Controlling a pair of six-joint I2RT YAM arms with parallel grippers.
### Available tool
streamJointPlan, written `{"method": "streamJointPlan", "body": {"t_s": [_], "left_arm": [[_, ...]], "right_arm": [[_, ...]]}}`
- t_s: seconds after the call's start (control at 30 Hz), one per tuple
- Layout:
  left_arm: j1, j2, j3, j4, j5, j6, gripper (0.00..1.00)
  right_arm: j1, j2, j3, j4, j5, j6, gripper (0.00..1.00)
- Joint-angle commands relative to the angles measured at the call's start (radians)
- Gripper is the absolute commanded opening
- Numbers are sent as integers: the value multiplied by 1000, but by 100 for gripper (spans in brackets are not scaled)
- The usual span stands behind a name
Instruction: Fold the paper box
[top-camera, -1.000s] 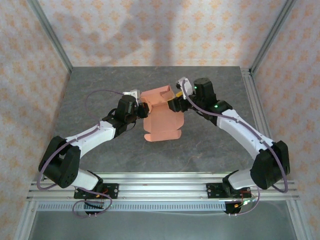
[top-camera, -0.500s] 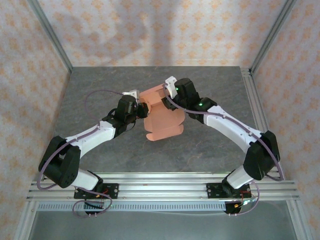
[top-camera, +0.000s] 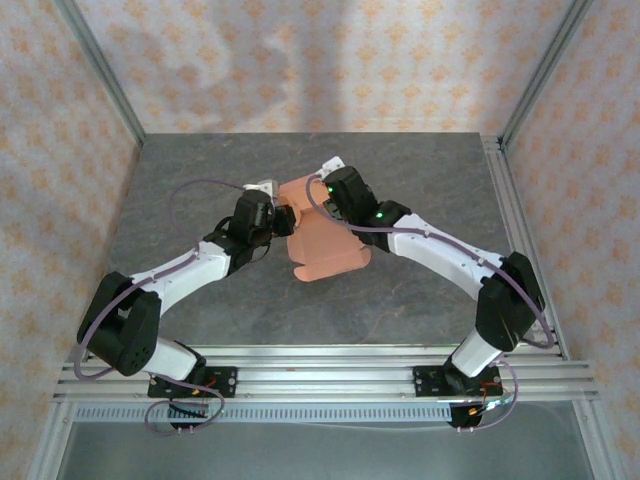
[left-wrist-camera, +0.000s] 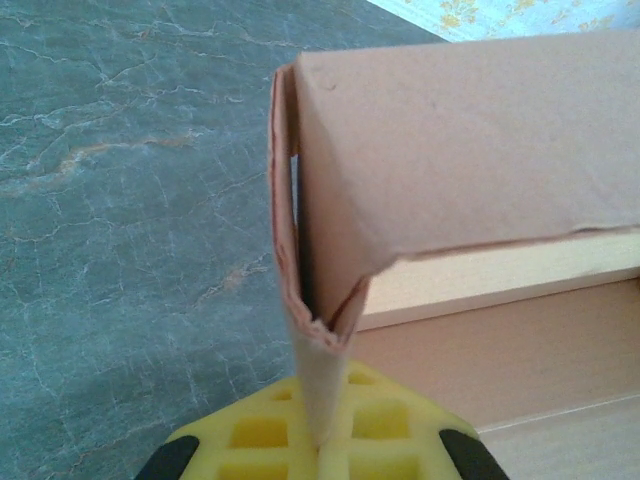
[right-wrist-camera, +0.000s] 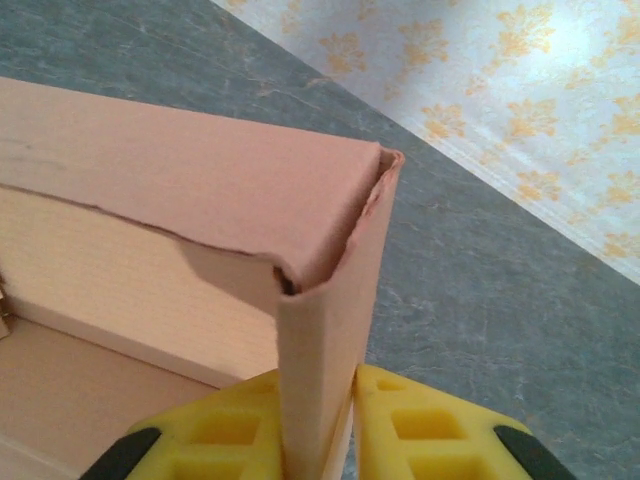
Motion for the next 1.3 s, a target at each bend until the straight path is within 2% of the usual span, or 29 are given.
{"method": "streamJointPlan", "body": {"t_s": [0.0, 0.1, 0.17, 0.4, 0.47, 0.67, 0.77, 1.07, 1.27], "left_arm": [[-5, -28, 1, 35, 24, 23, 0], [-5, -31, -1, 39, 24, 21, 0], [-6, -32, -2, 40, 24, 21, 0], [-4, -47, -10, 35, 23, 24, 0], [-4, -51, -12, 35, 23, 23, 0], [-4, -54, -14, 41, 25, 18, 0], [-4, -54, -11, 41, 29, 11, 0], [-4, -12, -8, 62, 67, -22, 0], [-4, 12, 33, 29, 98, 0, 0]], "right_arm": [[22, 16, 23, 19, 83, -17, 11], [27, 20, 21, 21, 95, -22, 3], [27, 23, 20, 22, 96, -22, 2], [27, 48, 35, 12, 108, -39, 21], [27, 54, 40, 10, 113, -42, 21], [30, 75, 39, 29, 156, -67, 8], [41, 85, 25, 72, 230, -96, 0], [72, 147, -25, 324, 518, -198, 0], [73, 216, -15, 442, 631, -262, 0]]}}
